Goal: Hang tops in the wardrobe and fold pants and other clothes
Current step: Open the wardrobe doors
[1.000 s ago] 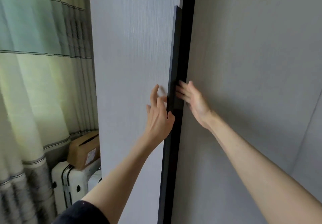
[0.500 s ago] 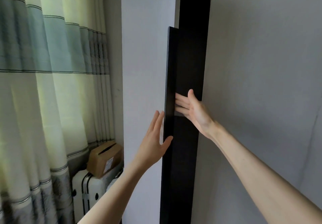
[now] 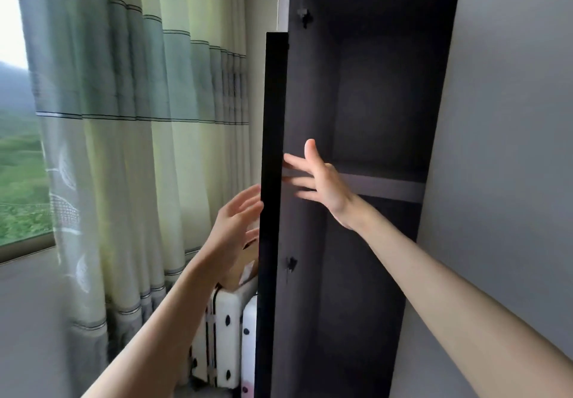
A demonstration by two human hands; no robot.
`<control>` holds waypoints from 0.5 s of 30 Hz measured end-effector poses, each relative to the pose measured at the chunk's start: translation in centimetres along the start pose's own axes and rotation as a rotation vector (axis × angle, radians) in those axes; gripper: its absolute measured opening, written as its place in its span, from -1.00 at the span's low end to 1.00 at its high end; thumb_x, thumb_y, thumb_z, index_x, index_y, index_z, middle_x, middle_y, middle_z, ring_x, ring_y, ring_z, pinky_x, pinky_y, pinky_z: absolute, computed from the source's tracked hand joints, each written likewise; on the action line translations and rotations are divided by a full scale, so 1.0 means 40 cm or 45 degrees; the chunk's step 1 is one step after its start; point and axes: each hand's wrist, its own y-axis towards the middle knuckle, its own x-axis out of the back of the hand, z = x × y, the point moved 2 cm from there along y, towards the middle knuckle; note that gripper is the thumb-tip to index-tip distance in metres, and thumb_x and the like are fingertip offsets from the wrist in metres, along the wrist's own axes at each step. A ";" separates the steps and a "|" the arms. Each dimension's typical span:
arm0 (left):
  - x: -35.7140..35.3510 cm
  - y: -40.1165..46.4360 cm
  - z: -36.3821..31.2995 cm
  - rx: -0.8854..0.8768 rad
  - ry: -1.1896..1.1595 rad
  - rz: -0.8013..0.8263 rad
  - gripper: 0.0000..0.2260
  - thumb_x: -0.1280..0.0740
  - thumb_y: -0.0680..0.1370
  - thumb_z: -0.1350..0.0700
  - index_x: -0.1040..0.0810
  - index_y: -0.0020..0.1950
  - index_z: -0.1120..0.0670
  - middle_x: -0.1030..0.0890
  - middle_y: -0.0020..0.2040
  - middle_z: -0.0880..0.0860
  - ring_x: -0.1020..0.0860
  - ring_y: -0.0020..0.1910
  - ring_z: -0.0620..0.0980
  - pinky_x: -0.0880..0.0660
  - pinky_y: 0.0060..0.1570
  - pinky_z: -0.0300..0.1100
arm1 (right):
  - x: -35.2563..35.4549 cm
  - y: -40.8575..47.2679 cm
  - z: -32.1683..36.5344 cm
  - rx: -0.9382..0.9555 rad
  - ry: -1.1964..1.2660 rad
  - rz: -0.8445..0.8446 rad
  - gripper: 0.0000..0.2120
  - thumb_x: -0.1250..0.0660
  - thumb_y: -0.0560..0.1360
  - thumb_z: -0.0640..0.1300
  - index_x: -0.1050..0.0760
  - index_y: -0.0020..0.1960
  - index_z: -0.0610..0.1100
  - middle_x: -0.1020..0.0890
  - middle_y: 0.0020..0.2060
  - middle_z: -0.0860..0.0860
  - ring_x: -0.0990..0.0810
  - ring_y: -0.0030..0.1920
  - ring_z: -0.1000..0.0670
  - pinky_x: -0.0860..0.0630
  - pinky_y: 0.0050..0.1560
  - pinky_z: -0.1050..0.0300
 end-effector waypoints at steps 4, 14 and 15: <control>0.128 -0.034 -0.040 0.013 -0.179 -0.133 -0.76 -0.12 0.62 -0.03 -0.48 0.21 -0.05 -0.61 0.15 -0.07 -0.59 0.11 -0.09 -0.45 0.14 -0.07 | -0.132 0.062 0.022 0.078 -0.117 0.008 -0.37 0.24 0.58 0.24 -0.24 0.47 -0.06 -0.27 0.47 0.06 -0.27 0.45 -0.01 -0.13 0.47 -0.11; 0.280 -0.068 -0.077 0.131 -0.098 -0.186 -0.49 0.13 0.62 -0.19 -0.21 0.49 -0.01 -0.28 0.47 -0.09 -0.23 0.45 -0.13 -0.11 0.44 0.13 | -0.346 0.195 -0.018 -0.001 -0.045 0.157 -0.34 0.26 0.55 0.28 -0.17 0.50 -0.02 -0.20 0.49 0.04 -0.23 0.47 -0.03 -0.10 0.42 0.01; 0.285 -0.078 -0.075 0.089 -0.010 -0.213 -0.48 0.09 0.60 -0.21 -0.21 0.49 -0.02 -0.29 0.47 -0.09 -0.28 0.42 -0.12 -0.16 0.42 0.12 | -0.352 0.198 -0.029 -0.005 -0.030 0.148 -0.34 0.25 0.56 0.28 -0.18 0.50 -0.02 -0.21 0.49 0.03 -0.24 0.46 -0.03 -0.10 0.41 0.03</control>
